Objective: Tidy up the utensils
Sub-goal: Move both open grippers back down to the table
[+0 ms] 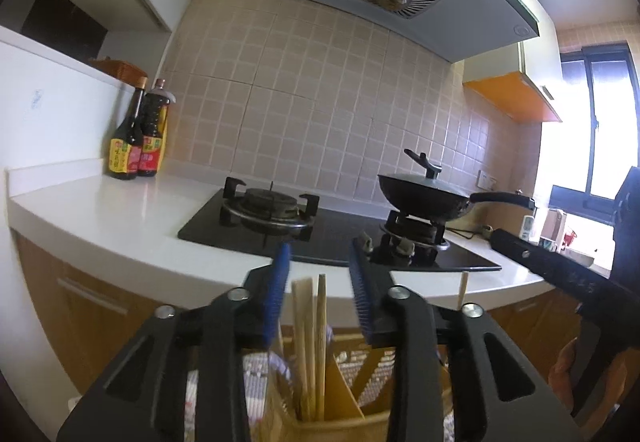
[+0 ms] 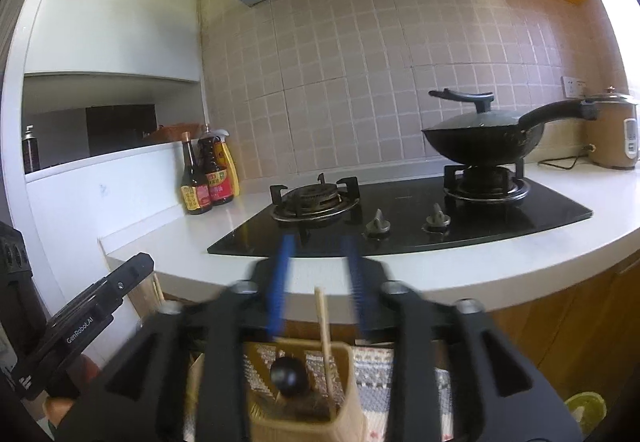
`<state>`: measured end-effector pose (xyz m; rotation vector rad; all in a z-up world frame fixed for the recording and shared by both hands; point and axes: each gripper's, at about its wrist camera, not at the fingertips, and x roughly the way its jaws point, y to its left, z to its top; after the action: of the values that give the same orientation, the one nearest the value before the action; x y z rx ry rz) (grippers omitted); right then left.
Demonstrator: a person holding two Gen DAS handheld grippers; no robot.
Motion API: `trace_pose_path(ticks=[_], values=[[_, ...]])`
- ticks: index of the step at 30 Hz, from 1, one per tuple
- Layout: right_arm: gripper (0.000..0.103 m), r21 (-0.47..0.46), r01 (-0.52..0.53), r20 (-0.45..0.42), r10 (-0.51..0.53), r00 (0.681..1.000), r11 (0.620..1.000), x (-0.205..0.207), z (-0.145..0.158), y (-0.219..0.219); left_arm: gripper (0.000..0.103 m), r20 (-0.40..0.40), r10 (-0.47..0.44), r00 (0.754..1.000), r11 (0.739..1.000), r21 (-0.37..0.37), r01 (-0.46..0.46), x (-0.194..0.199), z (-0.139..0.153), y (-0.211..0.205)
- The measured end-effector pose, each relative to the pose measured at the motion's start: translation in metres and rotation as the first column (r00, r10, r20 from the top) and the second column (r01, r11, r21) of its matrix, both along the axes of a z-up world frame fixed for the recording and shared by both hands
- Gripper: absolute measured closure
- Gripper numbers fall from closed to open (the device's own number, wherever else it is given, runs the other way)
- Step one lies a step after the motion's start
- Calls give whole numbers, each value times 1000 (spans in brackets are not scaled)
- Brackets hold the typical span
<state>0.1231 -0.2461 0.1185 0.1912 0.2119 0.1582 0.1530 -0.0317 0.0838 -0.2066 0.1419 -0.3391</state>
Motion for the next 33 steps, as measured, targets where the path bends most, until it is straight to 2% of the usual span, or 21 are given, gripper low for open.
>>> trace_pose_path(ticks=[5, 9, 13, 16, 19, 21, 25, 26, 32, 33], values=[[60, 7, -11, -57, 12, 998, 1000, -36, 5, -4, 57, -37, -24, 999, 1000, -5, 24, -28, 6, 9], [60, -25, -30, -147, 26, 989, 999, -61, 1, 3, 57, -98, -91, 991, 996, -16, 90, -51, 10, 11], [60, -71, -67, -254, 47, 966, 995, -84, -9, 17, 57, -192, -161, 968, 986, 15, 167, -70, 7, 1], [60, -103, -82, -342, 42, 939, 991, -102, -22, 28, 57, -275, -181, 944, 974, 80, 210, -84, -4, -14], [60, -108, -87, -431, 32, 902, 990, -119, -39, 35, 57, -375, -197, 906, 954, 141, 266, -97, -25, -27], [60, -103, -60, -492, 1, 871, 993, -130, -53, 34, 57, -432, -199, 880, 945, 154, 289, -102, -40, -31], [60, -55, -34, -581, -5, 814, 998, -150, -81, 29, 58, -527, -206, 825, 941, 125, 315, -108, -69, -31], [60, -50, -33, -599, -3, 801, 998, -153, -86, 28, 60, -558, -207, 804, 939, 118, 323, -108, -78, -31], [60, 20, -66, -737, 59, 673, 998, -178, -122, 31, 63, -681, -202, 704, 916, 124, 382, -107, -112, -40], [60, 42, -67, -757, 76, 649, 997, -183, -127, 31, 64, -689, -200, 697, 914, 124, 385, -108, -116, -41]])
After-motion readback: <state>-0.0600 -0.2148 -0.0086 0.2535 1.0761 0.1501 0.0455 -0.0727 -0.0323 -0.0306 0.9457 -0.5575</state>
